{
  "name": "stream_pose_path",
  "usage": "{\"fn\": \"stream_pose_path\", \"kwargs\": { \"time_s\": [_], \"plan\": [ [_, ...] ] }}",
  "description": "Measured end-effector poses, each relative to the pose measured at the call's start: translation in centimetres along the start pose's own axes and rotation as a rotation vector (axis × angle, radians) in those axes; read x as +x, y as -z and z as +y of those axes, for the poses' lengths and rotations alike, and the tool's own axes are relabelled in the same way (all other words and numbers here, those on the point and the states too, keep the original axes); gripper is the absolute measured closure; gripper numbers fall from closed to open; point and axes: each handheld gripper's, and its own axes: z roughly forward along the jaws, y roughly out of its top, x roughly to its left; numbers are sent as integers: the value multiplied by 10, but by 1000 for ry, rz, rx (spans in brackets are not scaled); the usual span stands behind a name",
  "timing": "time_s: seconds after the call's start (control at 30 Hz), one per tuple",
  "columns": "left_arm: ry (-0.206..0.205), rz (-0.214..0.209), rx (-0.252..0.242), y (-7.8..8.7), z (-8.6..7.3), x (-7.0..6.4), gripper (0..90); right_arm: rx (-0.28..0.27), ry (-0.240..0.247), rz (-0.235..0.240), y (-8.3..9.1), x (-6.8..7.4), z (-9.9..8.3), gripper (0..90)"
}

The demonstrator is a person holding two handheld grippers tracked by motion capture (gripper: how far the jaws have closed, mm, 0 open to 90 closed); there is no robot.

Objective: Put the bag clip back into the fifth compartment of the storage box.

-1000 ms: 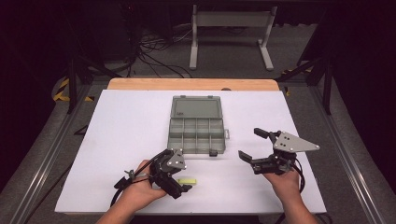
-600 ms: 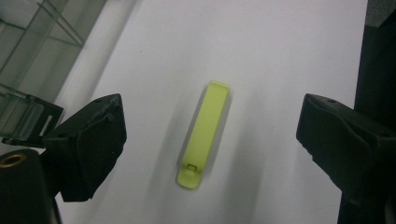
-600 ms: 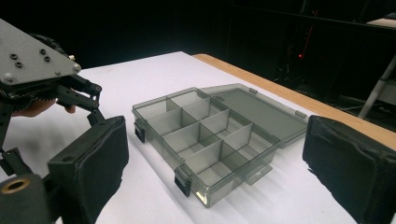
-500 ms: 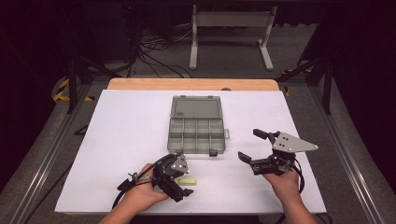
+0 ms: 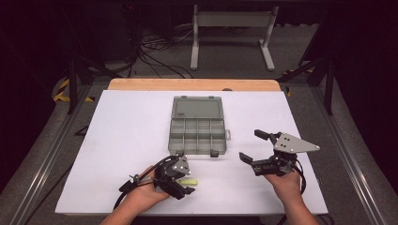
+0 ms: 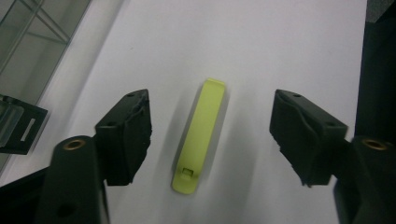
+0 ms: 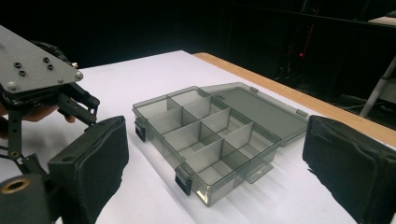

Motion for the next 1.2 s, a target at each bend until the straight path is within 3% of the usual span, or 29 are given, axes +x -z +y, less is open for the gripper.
{"fn": "stream_pose_path", "kwargs": {
  "time_s": [0.23, 0.33, 0.53, 0.93, 1.2],
  "plan": [
    [-3, 0, 26, -7, 1, 3, 499, 3, 3, 1, -1, 0, 0, 79],
    [-29, -15, 49, -8, 3, 2, 602, 1, 0, 3, 0, -1, 0, 82],
    [-49, 1, 78, -9, 4, 0, 762, 4, 4, 10, -1, 0, 0, 87],
    [-65, 4, 68, 1, 10, -5, 781, 2, 3, 4, 0, -1, 0, 87],
    [-62, 8, 45, 18, 16, -8, 781, 5, 1, 2, 0, -1, 0, 87]
  ]
}}
